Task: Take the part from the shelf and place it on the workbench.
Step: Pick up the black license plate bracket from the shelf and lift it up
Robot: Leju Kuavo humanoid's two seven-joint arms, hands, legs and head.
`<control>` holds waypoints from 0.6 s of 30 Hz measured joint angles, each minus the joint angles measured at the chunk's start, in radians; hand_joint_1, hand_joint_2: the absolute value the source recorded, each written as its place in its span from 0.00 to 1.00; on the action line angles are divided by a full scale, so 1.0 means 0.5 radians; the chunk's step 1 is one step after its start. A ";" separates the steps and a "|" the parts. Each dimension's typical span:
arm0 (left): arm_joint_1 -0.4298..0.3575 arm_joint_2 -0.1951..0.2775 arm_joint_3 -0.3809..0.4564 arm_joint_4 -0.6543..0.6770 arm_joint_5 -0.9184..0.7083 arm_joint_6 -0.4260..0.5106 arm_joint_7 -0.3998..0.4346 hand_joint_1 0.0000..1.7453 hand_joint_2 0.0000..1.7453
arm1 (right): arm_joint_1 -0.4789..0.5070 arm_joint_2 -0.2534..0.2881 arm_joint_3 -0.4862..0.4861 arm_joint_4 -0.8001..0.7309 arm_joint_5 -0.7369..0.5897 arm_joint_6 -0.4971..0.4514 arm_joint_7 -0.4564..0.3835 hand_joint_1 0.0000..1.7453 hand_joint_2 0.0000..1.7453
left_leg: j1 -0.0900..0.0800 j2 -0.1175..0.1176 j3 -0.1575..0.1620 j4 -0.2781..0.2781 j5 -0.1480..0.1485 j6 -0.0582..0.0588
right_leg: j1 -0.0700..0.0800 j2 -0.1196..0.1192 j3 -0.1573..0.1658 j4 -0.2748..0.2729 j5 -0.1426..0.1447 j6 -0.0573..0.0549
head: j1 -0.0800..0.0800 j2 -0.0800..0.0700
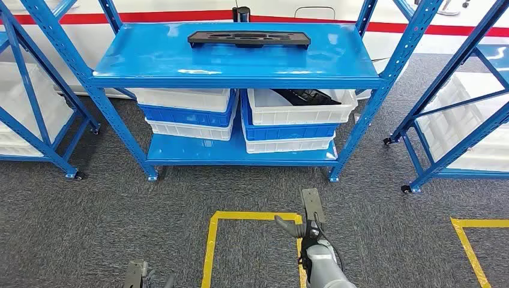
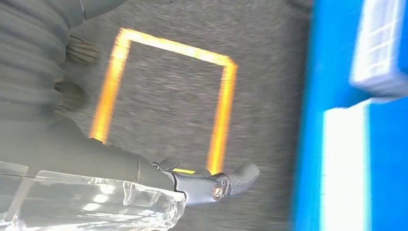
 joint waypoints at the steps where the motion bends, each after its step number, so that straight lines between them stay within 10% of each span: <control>1: -0.002 0.000 -0.001 0.000 -0.003 -0.003 -0.009 0.00 1.00 | -0.009 0.003 0.008 0.000 0.005 0.000 -0.008 0.00 1.00 | 0.000 0.000 0.000 0.000 0.000 0.000 | 0.000 0.000 0.000 0.000 0.000 0.000 | 0.000 0.000; 11: -0.034 -0.002 -0.036 0.003 -0.112 -0.027 -0.105 0.00 1.00 | -0.129 0.067 0.116 -0.065 0.016 0.004 -0.214 0.00 1.00 | -0.001 0.001 -0.009 0.000 0.003 -0.001 | 0.000 0.000 -0.004 0.004 0.001 0.001 | 0.000 0.000; 18: -0.247 0.092 -0.094 0.001 -0.288 -0.200 0.054 0.00 1.00 | -0.395 0.103 0.522 -0.559 -0.342 -0.004 -0.215 0.00 1.00 | -0.002 -0.009 -0.016 0.001 0.015 -0.003 | 0.000 -0.007 -0.011 0.009 0.008 -0.001 | 0.000 0.000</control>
